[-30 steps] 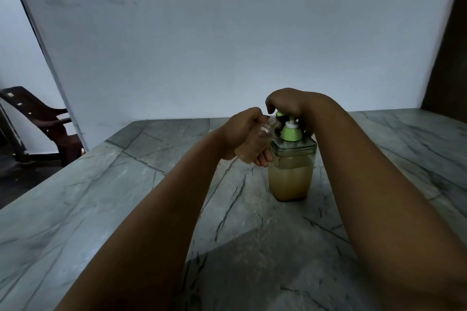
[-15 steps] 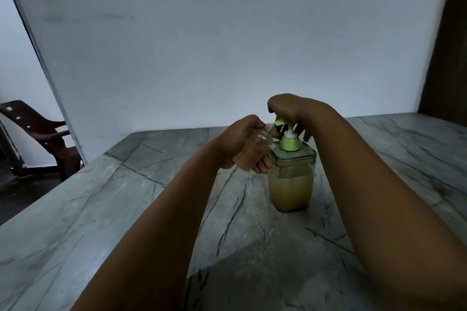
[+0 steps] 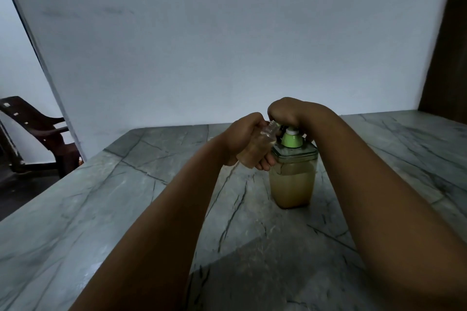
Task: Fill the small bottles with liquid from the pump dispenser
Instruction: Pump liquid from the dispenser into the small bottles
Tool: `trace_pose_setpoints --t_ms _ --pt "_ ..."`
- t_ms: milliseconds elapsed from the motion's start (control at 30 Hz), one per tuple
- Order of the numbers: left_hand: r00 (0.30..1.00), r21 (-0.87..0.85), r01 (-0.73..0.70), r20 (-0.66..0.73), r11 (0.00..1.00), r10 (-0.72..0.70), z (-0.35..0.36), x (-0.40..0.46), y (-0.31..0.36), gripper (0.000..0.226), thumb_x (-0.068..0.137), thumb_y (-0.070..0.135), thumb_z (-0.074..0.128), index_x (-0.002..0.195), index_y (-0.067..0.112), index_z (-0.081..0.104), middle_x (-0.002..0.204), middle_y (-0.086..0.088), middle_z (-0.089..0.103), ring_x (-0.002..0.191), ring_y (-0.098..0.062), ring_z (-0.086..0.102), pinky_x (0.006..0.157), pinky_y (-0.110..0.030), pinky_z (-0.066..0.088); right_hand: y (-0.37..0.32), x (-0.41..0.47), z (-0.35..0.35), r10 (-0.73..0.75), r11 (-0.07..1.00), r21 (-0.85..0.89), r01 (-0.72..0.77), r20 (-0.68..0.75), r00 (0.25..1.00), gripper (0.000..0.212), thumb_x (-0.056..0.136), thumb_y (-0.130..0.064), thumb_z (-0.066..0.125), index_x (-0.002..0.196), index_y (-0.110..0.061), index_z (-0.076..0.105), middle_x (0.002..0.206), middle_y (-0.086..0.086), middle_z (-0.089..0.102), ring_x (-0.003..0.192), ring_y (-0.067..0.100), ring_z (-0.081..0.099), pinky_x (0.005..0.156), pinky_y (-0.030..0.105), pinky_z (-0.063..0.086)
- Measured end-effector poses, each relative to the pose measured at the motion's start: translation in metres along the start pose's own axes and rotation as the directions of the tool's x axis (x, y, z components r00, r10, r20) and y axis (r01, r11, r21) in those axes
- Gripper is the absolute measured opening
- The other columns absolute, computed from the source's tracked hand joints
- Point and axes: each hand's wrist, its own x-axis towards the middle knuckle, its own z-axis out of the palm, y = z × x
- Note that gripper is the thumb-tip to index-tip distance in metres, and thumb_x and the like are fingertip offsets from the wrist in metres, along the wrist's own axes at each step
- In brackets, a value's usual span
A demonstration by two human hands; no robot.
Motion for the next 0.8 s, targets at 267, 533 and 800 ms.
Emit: trace_pose_setpoints --t_ms 267,533,800 --pt "0.999 -0.012 0.001 0.033 1.000 -0.001 -0.003 0.000 -0.003 0.052 0.092 0.028 0.017 0.086 -0.004 0.057 0.060 -0.018 0.066 0.050 -0.027 0.062 0.052 -0.027 0.047 0.000 -0.003 -0.011 -0.010 0.998 0.069 0.009 0.018 1.000 0.021 0.097 -0.023 0.034 0.090 -0.008 0.046 0.074 0.012 0.052 0.059 0.024 0.044 0.061 0.030 0.039" --pt "1.000 -0.014 -0.006 0.024 1.000 0.006 -0.004 0.002 -0.005 0.056 0.093 0.028 0.017 0.076 -0.005 0.060 0.061 -0.021 0.065 0.052 -0.029 0.062 0.053 -0.028 0.049 0.002 0.001 -0.001 0.000 0.997 -0.073 0.004 0.048 0.999 0.030 0.090 -0.015 0.037 0.065 -0.008 0.052 0.058 0.005 0.054 0.049 0.020 0.043 0.051 0.018 0.037" --pt "0.999 -0.018 -0.005 0.033 1.000 0.005 -0.004 0.002 -0.005 0.053 0.093 0.028 0.017 0.093 -0.008 0.056 0.062 -0.020 0.065 0.053 -0.030 0.062 0.054 -0.029 0.049 0.000 0.001 -0.011 0.000 0.997 0.078 -0.001 0.012 1.000 0.026 0.097 -0.027 0.035 0.084 -0.009 0.048 0.074 0.010 0.052 0.061 0.024 0.045 0.061 0.028 0.040"
